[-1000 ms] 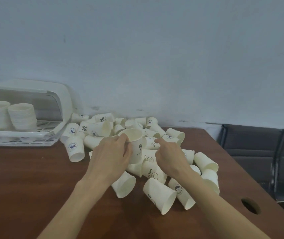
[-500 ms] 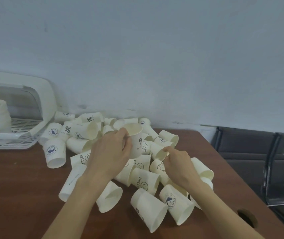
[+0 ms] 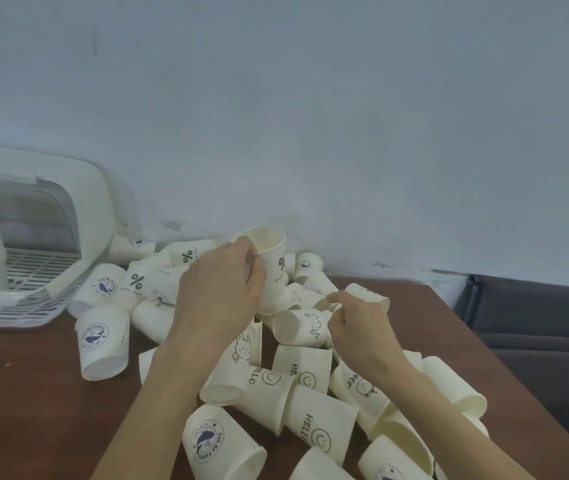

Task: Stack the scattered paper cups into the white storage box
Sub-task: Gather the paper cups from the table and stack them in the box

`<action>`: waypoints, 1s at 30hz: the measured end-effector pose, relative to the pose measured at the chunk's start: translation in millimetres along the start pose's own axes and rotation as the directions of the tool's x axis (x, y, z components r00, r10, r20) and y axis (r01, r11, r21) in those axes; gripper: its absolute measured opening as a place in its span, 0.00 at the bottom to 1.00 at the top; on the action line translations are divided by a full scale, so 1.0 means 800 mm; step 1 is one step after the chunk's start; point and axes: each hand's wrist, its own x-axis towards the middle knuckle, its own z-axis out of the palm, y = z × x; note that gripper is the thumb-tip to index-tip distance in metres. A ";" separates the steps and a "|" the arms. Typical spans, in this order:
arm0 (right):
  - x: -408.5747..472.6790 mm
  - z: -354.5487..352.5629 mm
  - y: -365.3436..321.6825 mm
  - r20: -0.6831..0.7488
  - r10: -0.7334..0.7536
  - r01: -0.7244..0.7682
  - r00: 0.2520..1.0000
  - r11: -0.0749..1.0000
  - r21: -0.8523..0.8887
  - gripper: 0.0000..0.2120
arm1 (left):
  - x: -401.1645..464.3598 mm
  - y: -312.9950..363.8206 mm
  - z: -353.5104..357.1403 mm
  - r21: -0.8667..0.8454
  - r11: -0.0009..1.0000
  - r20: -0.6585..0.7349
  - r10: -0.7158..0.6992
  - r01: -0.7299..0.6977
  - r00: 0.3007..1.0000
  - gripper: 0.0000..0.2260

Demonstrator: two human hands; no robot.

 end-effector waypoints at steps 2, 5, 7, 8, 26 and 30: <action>0.008 0.007 -0.004 -0.001 -0.013 0.013 1.000 1.000 0.025 0.21 | 0.005 -0.003 0.001 0.002 1.000 0.000 -0.001 0.001 1.000 0.09; 0.022 0.016 -0.010 -0.014 -0.002 0.003 1.000 0.998 0.063 0.20 | 0.007 -0.006 0.001 0.017 1.000 0.012 0.014 -0.014 1.000 0.09; 0.031 0.021 -0.014 -0.034 0.005 -0.002 0.999 0.996 0.084 0.20 | 0.007 -0.008 0.000 0.020 0.999 0.006 0.025 -0.025 1.000 0.09; 0.037 0.024 -0.016 -0.038 0.005 -0.002 0.999 0.996 0.093 0.20 | 0.008 -0.008 -0.001 0.020 0.999 0.000 0.029 -0.029 1.000 0.09; 0.148 0.069 0.009 0.010 0.110 -0.111 0.994 0.990 0.088 0.20 | 0.012 -0.012 -0.016 -0.010 0.999 0.016 0.045 -0.044 0.999 0.09; 0.174 0.079 0.011 0.046 0.121 -0.124 0.992 0.991 0.053 0.17 | 0.013 -0.011 -0.019 0.003 0.999 0.024 0.044 -0.044 0.999 0.09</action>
